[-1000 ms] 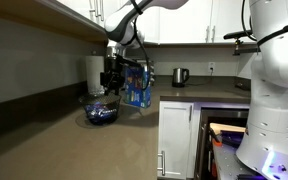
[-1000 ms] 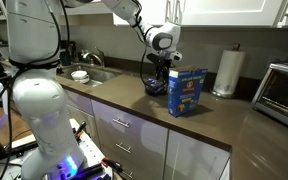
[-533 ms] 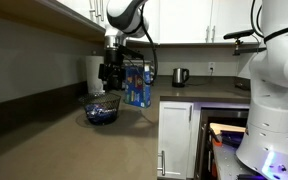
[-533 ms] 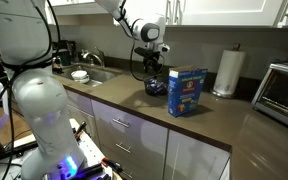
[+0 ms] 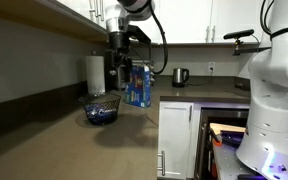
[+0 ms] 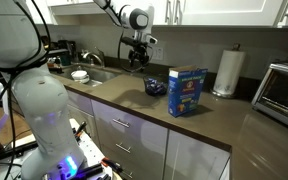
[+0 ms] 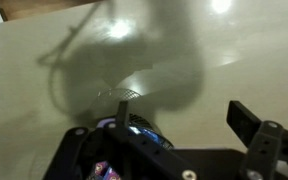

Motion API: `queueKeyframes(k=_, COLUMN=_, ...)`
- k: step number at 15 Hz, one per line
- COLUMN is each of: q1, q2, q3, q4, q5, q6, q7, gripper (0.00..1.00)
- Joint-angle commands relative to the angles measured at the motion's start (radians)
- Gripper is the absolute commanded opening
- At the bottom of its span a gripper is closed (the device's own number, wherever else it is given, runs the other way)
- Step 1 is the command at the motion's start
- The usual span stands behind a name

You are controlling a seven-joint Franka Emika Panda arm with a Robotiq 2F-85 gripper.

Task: Move the basket to the right

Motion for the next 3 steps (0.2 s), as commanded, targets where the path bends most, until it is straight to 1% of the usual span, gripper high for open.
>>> queueKeyframes(k=1, q1=0.013, q2=-0.06, q3=0.017, q4=-0.018, q5=-0.014, q6=-0.083, q7=-0.001, gripper=1.0)
queueKeyframes(k=3, q1=0.02, q2=-0.073, q3=0.024, q4=-0.016, q5=-0.014, q6=-0.113, q7=-0.002, gripper=1.0)
